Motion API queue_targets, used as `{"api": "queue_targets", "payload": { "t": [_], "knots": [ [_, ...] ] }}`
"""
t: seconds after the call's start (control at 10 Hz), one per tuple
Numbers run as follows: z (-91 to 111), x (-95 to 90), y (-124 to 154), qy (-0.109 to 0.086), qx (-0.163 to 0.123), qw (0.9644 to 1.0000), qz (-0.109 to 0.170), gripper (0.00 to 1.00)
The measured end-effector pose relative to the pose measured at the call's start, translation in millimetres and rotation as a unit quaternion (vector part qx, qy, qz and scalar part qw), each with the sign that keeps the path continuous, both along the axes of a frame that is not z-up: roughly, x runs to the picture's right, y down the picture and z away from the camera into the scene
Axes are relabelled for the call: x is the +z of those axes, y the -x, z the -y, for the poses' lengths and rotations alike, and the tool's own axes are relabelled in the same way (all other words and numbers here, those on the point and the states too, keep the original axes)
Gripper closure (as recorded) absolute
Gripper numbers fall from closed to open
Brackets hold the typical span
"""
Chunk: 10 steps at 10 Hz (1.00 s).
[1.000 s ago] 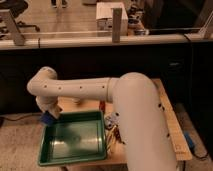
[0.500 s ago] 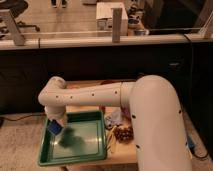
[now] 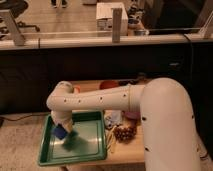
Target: Place sponge in tray
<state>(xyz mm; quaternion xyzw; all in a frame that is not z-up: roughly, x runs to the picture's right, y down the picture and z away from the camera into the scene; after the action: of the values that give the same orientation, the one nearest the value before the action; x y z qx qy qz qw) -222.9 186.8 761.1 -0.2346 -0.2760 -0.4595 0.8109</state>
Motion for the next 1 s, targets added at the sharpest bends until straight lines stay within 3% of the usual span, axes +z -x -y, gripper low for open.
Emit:
{"api": "queue_targets", "payload": {
  "t": [0.3, 1.0],
  "knots": [
    [0.7, -2.3, -5.3, 0.0, 0.003, 1.0, 0.002, 0.21],
    [3.3, -6.4, -6.1, -0.001, 0.002, 1.0, 0.006, 0.2]
  ]
}}
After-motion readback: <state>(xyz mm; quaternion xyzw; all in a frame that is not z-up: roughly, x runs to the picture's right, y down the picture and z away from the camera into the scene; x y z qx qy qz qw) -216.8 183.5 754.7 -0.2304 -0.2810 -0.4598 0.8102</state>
